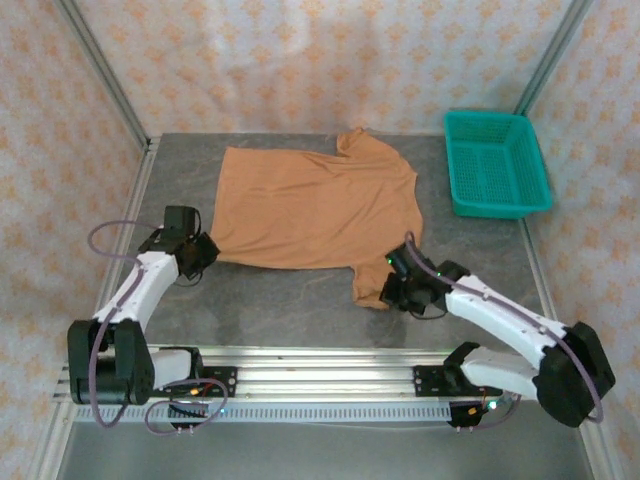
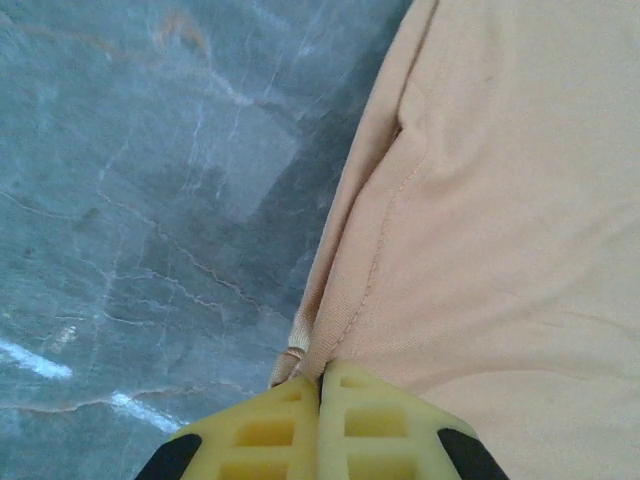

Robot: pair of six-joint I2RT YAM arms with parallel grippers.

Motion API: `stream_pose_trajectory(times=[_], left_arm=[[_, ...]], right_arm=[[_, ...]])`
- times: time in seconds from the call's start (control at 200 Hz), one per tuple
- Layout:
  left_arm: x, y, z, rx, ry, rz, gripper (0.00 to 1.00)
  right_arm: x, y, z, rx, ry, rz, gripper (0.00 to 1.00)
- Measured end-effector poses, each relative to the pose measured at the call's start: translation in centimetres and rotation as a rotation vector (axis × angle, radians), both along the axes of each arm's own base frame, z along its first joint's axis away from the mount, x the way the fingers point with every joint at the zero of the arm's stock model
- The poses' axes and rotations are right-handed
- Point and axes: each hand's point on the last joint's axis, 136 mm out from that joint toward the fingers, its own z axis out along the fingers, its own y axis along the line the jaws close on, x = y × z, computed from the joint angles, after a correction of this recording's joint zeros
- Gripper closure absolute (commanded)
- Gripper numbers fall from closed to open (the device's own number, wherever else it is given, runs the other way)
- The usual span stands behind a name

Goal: Fold the inside-out t-shirt

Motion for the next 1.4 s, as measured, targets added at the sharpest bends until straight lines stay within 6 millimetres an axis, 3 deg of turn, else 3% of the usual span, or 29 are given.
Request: stream_pose_trajectory(times=[0.125, 0.215, 0.32, 0.43, 0.53, 0.625, 0.766, 0.906, 1.051, 1.396], left_arm=[[0.2, 0.7, 5.2, 0.050, -0.108, 0.009, 1.00], [0.2, 1.0, 8.2, 0.074, -0.181, 0.010, 1.00], [-0.4, 1.0, 8.4, 0.077, -0.182, 0.009, 1.00], [-1.6, 0.7, 6.3, 0.062, -0.123, 0.000, 1.00], [-3.9, 0.2, 4.1, 0.042, -0.060, -0.010, 1.00], [-5.5, -0.1, 3.5, 0.029, -0.047, -0.016, 1.00], [-5.9, -0.2, 3.7, 0.027, -0.052, -0.016, 1.00], [-5.4, -0.2, 1.7, 0.021, 0.030, -0.017, 1.00], [-4.2, 0.0, -0.2, 0.022, 0.111, -0.018, 1.00], [2.8, 1.2, -0.1, 0.068, 0.116, -0.026, 1.00]], right_arm=[[2.4, -0.5, 8.8, -0.007, -0.222, 0.045, 1.00], [1.9, -1.7, 11.7, -0.011, -0.301, 0.052, 1.00], [0.2, -2.9, 11.0, -0.033, -0.270, 0.060, 1.00], [-2.0, -3.4, 8.5, -0.025, -0.181, 0.069, 1.00], [-4.1, -3.7, 6.7, 0.015, -0.109, 0.056, 1.00], [-5.4, -4.0, 7.0, 0.074, -0.109, 0.028, 1.00], [-5.1, -4.0, 8.2, 0.090, -0.132, 0.010, 1.00], [-1.8, -3.3, 7.8, 0.005, -0.107, -0.002, 1.00], [3.4, -2.7, 6.4, -0.089, -0.081, 0.002, 1.00], [14.7, -3.1, 7.0, -0.163, -0.138, 0.004, 1.00]])
